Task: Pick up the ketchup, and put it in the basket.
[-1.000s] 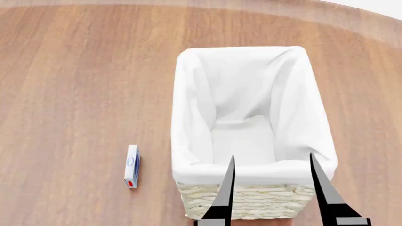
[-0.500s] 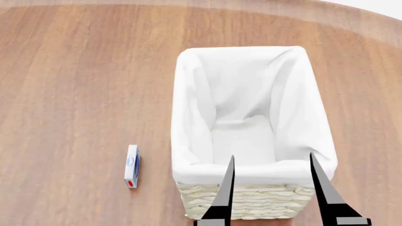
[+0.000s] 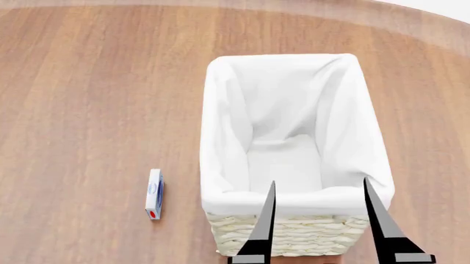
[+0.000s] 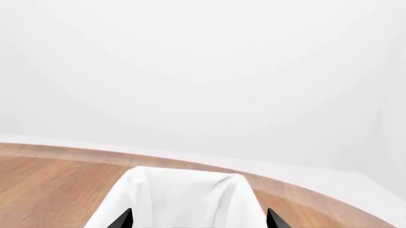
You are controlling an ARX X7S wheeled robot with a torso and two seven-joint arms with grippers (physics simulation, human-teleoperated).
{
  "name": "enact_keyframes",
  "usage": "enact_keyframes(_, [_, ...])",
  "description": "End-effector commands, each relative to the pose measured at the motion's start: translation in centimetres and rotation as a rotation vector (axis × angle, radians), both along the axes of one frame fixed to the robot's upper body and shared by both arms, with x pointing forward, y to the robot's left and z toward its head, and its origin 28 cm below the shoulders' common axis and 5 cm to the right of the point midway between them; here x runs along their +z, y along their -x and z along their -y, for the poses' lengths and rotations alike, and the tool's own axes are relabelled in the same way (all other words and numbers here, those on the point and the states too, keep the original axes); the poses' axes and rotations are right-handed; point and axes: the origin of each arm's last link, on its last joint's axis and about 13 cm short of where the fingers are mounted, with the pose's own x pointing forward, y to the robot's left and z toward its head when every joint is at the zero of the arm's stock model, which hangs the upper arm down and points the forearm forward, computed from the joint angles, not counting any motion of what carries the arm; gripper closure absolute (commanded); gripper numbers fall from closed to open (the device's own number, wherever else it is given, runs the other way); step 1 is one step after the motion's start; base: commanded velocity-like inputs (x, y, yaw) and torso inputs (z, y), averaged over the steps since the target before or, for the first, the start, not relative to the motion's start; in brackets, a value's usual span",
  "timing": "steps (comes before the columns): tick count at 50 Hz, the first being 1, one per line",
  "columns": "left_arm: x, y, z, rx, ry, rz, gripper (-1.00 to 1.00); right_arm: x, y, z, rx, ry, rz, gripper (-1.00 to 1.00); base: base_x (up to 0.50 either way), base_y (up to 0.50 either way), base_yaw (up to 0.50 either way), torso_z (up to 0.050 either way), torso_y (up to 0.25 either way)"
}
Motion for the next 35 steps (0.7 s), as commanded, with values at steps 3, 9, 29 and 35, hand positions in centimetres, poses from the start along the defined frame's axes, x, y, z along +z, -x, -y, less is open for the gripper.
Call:
enact_keyframes(3, [2.5,-1.3,1.3,-0.236,-0.131,-0.02,1.0,-0.2,-0.1,-0.1,0.006,0.001,-0.005,-1.0,0.0,0.0,0.0,0.0,0.0])
enact_keyframes(9, [3.8,-2.3,1.8,-0.366,-0.189,-0.047,1.0,-0.3,-0.1,-0.2,0.009,0.003,-0.008,-1.0,0.0,0.0,0.0,0.0,0.0])
enact_keyframes(29, [7.2,-4.0,3.2,-0.734,-0.404,-0.192,1.0,-0.5,-0.1,-0.4,0.016,0.01,-0.015,-1.0,0.0,0.0,0.0,0.0,0.0])
enact_keyframes(35, [8.7,-4.4,3.0,-0.824,-0.435,-0.227,1.0,-0.5,-0.1,-0.4,0.022,0.003,-0.02,-1.0,0.0,0.0,0.0,0.0,0.0])
